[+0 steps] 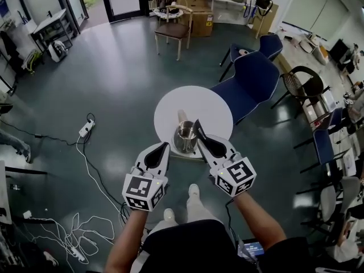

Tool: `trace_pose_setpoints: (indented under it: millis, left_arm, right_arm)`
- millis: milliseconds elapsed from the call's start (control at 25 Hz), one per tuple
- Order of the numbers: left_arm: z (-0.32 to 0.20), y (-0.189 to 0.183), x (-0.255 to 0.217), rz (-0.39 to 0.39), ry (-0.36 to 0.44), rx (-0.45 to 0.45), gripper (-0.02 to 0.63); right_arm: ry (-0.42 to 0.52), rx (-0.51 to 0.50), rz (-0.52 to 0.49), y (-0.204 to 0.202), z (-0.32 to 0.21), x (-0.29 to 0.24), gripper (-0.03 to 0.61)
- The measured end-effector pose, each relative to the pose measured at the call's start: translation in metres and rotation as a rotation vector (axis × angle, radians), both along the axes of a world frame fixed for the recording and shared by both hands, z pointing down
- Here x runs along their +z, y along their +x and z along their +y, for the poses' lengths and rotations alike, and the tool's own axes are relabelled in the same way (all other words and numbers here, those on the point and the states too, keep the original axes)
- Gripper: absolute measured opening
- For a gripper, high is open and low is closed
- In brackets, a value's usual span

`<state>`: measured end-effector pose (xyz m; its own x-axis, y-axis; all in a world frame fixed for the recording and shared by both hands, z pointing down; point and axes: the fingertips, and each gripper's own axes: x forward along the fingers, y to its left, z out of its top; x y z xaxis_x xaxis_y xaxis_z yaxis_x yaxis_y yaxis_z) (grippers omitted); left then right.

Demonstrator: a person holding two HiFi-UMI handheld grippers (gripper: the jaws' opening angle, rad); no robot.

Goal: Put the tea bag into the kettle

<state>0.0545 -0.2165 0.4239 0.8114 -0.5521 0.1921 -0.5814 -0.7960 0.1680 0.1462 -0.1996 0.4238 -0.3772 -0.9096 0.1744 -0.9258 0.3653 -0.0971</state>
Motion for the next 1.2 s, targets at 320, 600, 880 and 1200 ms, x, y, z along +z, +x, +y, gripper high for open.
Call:
trace_pose_setpoints:
  millis: [320, 600, 880, 1200]
  left_arm:
    - [-0.026, 0.013, 0.010, 0.035, -0.010, -0.077, 0.015]
    - [-0.041, 0.015, 0.030, 0.015, -0.046, -0.137, 0.015]
    - [-0.052, 0.005, 0.046, 0.010, -0.074, -0.208, 0.015]
    - [-0.058, -0.012, 0.066, 0.013, -0.105, -0.271, 0.015]
  right_arm:
    - [-0.057, -0.070, 0.025, 0.024, -0.037, 0.021, 0.038]
    - [-0.161, -0.145, 0.089, 0.040, -0.067, 0.056, 0.038]
    - [-0.298, -0.214, 0.166, 0.047, -0.093, 0.099, 0.038]
    - [-0.472, -0.325, 0.277, 0.035, -0.111, 0.155, 0.038]
